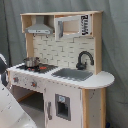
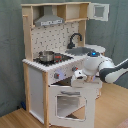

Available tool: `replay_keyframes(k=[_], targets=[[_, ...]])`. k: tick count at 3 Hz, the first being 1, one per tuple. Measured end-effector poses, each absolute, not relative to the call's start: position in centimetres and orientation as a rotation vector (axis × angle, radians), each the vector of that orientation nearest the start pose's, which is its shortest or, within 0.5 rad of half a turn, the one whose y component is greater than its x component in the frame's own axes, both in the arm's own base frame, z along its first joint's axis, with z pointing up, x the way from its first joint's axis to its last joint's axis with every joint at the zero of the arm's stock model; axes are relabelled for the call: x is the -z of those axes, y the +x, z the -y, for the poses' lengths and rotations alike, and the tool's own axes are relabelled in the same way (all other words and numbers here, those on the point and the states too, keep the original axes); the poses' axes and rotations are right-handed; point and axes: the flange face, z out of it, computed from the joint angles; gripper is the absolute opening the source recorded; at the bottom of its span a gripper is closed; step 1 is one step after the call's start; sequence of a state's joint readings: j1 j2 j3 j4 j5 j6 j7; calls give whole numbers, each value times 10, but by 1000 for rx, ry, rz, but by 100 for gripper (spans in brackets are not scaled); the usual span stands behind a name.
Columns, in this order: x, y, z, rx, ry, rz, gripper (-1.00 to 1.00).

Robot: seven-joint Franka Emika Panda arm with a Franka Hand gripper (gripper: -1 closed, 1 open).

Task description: Play with the kitchen

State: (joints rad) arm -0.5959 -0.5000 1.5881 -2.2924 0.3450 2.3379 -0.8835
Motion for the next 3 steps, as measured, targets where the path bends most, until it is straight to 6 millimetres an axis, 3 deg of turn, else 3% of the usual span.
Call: replay_keyframes(k=[2, 3], targets=[[-343, 217, -479, -243, 2014, -2102, -100], [-350, 218, -485, -320, 2087, -2023, -100]])
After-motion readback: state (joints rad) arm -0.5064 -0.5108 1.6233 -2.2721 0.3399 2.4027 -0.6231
